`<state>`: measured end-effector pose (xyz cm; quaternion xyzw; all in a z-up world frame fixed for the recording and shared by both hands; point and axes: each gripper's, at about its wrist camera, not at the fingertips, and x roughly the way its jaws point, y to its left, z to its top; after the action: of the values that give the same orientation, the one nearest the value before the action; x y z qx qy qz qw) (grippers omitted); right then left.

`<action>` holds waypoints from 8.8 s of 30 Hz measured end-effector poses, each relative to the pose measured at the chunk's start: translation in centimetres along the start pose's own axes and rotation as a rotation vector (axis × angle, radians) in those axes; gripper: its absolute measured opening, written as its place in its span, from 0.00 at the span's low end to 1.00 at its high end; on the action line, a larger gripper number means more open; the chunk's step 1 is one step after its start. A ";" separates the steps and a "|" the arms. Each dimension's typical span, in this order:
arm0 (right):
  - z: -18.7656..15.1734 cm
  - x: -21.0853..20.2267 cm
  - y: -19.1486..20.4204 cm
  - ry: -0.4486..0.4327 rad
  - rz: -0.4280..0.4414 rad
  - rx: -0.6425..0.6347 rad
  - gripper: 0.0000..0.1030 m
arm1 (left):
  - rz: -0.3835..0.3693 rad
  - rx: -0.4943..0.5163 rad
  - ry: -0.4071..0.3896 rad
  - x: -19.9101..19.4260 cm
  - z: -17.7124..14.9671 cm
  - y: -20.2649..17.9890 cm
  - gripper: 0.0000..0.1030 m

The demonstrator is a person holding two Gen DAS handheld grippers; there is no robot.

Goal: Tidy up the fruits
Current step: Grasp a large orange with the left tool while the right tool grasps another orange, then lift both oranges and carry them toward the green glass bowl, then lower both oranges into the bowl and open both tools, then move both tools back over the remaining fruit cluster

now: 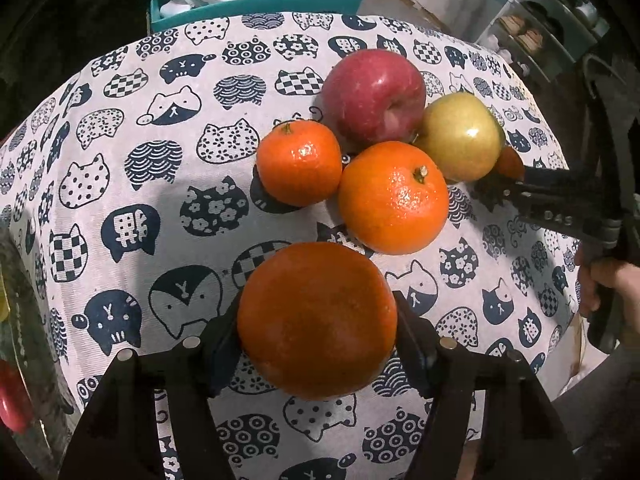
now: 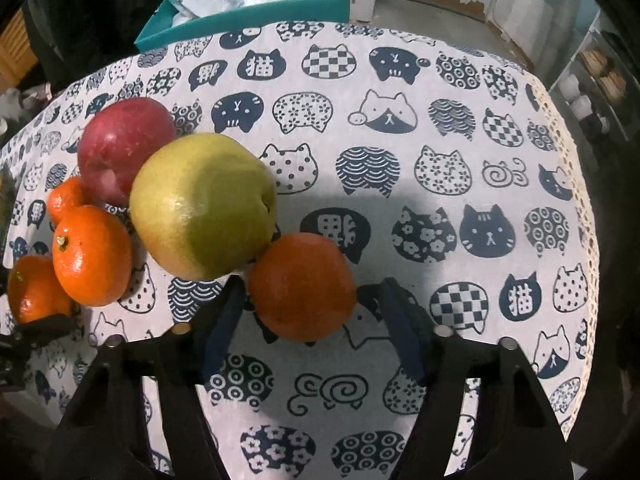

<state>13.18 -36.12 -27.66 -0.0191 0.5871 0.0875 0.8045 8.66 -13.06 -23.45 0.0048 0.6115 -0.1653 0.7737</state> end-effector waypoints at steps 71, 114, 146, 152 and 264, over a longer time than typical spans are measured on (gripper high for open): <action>1.3 -23.9 13.2 -0.530 0.201 -0.144 0.47 | -0.018 -0.016 -0.432 -20.6 -2.1 2.6 0.67; 6.5 -15.5 31.2 -0.327 0.339 -0.360 0.47 | 0.061 -0.353 -0.315 -15.8 -7.6 19.2 0.67; 5.4 -4.9 38.7 -0.066 0.405 -0.433 0.47 | 0.084 -0.479 -0.237 -13.3 -10.4 23.7 0.63; 5.1 -3.6 39.9 -0.027 0.430 -0.433 0.47 | 0.123 -0.489 -0.238 -13.6 -10.9 24.6 0.63; 3.1 -15.6 6.8 -0.328 0.009 0.001 0.82 | 0.054 -0.066 -0.245 -12.8 4.3 1.2 0.79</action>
<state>10.40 -30.87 -11.39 -0.0014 0.4482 0.0926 0.8891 10.48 -9.64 -10.48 -0.0244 0.5173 -0.1234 0.8465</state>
